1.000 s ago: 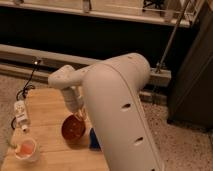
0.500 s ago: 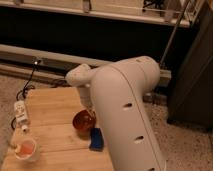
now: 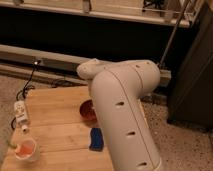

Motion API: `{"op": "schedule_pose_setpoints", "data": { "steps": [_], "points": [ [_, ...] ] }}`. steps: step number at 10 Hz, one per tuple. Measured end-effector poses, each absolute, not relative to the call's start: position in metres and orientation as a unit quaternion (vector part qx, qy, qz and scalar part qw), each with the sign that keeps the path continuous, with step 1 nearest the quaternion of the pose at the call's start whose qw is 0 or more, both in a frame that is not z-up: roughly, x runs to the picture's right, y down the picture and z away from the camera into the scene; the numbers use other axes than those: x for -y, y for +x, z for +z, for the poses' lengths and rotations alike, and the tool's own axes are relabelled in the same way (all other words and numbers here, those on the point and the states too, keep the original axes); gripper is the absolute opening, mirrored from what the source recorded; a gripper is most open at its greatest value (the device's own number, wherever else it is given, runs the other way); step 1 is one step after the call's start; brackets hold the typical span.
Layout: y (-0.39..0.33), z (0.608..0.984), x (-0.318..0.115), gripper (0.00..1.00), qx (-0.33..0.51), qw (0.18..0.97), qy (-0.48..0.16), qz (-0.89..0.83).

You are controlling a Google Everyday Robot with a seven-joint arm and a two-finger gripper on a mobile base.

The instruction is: Drag the ceramic bowl in a circle

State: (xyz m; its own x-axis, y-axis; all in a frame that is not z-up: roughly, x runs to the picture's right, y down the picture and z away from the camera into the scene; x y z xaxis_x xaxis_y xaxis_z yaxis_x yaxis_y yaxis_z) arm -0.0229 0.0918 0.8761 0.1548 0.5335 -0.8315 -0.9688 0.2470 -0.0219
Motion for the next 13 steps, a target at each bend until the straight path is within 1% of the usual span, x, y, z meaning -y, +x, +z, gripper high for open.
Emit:
{"op": "schedule_pose_setpoints", "data": {
  "steps": [3,7,10,13],
  "points": [
    [-0.040,0.899,-0.067,0.00,-0.361,0.681,-0.291,0.567],
    [-0.097,0.916,-0.055,0.00,-0.348,0.697,-0.295,0.553],
    [-0.157,0.914,-0.053,0.00,-0.330,0.738,-0.296,0.509],
    [-0.217,0.894,-0.069,0.00,-0.295,0.782,-0.316,0.448]
  ]
}}
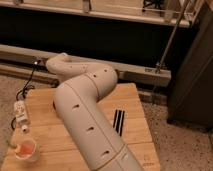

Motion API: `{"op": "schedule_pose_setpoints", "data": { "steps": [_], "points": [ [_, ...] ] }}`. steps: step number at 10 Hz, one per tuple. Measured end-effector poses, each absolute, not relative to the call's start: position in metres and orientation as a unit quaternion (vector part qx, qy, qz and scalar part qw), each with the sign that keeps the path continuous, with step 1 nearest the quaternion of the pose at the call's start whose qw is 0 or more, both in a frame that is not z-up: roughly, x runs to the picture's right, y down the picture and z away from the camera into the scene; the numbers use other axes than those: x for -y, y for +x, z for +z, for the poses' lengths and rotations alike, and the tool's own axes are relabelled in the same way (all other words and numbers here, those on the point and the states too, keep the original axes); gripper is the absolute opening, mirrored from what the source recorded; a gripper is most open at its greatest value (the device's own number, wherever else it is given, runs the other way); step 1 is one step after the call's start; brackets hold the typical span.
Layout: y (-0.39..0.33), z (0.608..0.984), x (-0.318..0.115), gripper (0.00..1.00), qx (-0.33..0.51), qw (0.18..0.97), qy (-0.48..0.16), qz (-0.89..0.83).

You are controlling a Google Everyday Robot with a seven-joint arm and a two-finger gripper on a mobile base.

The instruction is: Drag the ceramic bowl in a circle

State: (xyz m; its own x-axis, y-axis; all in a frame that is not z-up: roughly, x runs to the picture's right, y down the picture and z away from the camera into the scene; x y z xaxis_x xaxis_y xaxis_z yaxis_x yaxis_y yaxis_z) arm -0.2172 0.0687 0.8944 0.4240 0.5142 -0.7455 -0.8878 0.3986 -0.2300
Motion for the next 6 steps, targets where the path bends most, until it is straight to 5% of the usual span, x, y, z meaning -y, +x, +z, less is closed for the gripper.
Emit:
{"op": "schedule_pose_setpoints", "data": {
  "steps": [6],
  "points": [
    [-0.247,0.864,-0.097,0.00,-0.266,0.810,-0.352,0.386]
  ]
}}
